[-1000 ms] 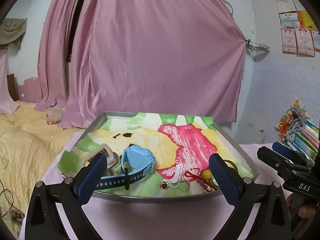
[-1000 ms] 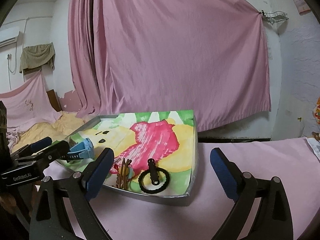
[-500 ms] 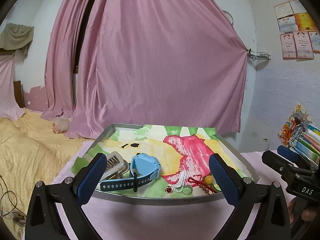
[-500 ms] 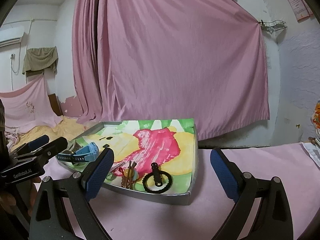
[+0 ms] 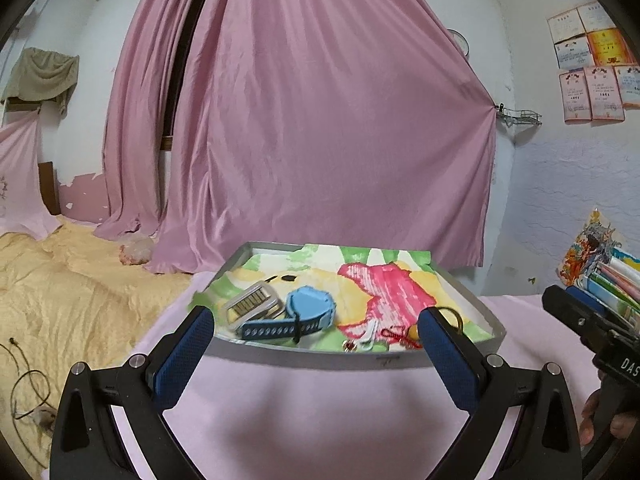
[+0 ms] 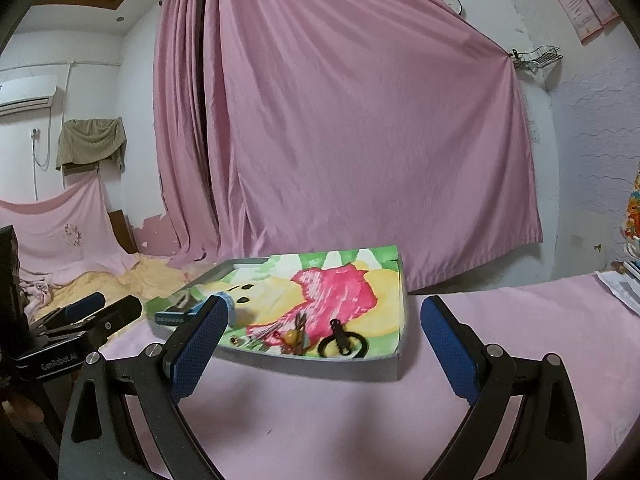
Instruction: Organize jewelry
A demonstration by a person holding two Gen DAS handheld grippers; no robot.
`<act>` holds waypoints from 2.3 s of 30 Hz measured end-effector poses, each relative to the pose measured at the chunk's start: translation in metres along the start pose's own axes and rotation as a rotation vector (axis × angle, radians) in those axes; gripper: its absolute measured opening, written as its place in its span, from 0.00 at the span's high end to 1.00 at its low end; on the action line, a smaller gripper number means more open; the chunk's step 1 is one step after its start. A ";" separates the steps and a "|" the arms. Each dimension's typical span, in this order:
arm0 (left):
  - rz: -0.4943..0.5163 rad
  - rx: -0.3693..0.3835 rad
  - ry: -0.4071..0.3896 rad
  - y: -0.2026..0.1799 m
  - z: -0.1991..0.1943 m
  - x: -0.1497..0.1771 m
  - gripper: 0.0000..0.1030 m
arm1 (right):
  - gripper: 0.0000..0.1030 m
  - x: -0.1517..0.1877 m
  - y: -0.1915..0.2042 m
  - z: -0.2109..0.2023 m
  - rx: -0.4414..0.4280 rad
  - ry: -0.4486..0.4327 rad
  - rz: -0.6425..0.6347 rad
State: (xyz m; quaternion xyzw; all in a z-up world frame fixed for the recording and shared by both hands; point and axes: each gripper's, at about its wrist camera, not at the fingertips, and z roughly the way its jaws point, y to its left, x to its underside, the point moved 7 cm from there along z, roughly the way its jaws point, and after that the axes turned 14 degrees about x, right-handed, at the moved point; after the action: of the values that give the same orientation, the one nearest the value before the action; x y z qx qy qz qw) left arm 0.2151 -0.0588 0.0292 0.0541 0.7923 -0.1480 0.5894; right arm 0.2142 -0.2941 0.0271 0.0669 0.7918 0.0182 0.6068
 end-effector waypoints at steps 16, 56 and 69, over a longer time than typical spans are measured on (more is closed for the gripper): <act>0.037 -0.027 -0.029 0.003 -0.083 0.027 0.01 | 0.08 0.038 0.022 -0.077 -0.004 0.006 -0.046; 0.017 -0.005 0.013 0.013 -0.093 0.060 0.01 | 0.07 0.063 0.025 -0.088 0.033 0.055 -0.041; 0.018 -0.004 0.016 0.013 -0.093 0.061 0.01 | 0.07 0.065 0.026 -0.088 0.030 0.061 -0.040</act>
State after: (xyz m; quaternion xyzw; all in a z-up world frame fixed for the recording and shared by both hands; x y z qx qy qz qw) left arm 0.1154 -0.0244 -0.0063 0.0611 0.7968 -0.1406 0.5845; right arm 0.1152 -0.2556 -0.0092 0.0599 0.8114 -0.0038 0.5814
